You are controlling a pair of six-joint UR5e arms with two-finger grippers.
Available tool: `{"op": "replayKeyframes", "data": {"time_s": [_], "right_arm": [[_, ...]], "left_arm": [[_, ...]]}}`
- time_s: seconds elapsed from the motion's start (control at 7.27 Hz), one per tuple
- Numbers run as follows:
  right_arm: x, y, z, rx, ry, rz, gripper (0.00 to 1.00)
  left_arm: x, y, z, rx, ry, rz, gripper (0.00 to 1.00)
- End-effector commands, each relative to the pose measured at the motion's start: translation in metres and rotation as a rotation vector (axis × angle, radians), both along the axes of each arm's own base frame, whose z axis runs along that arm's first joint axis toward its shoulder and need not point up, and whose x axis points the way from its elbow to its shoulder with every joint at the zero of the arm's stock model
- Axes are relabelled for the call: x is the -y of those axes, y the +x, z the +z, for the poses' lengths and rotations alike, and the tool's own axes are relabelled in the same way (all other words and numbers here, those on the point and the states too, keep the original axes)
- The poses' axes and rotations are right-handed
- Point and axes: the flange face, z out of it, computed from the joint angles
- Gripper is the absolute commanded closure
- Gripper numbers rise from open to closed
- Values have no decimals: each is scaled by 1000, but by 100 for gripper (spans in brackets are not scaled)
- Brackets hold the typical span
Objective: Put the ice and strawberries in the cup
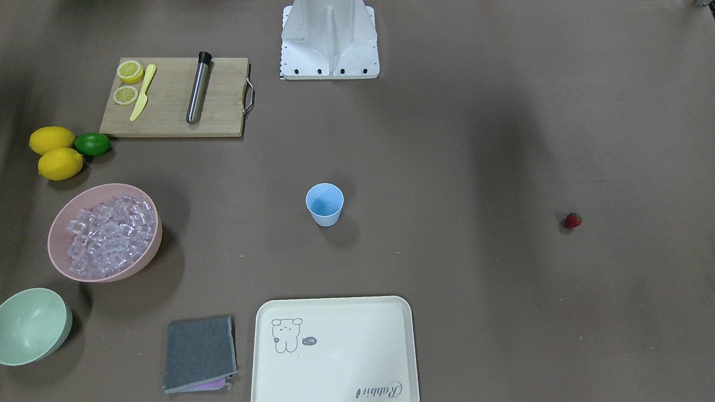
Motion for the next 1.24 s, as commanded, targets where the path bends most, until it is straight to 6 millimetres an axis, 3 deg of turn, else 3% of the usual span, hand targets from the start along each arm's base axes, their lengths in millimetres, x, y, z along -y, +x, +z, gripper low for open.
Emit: {"op": "replayKeyframes", "data": {"time_s": [0.0, 0.41, 0.55, 0.83, 1.1], "right_arm": [[1, -3, -2, 10, -1, -3, 0], [4, -5, -8, 12, 17, -6, 0], [18, -15, -24, 20, 41, -25, 0], [45, -58, -59, 42, 33, -26, 0], [74, -120, -114, 82, -3, 4, 0]], "left_arm": [[0, 3, 0, -1, -3, 4, 2], [0, 3, 2, 0, -6, 5, 2], [0, 3, 2, 0, -6, 5, 2], [0, 3, 2, 1, -6, 5, 2], [2, 4, 0, -1, -4, 5, 2]]}}
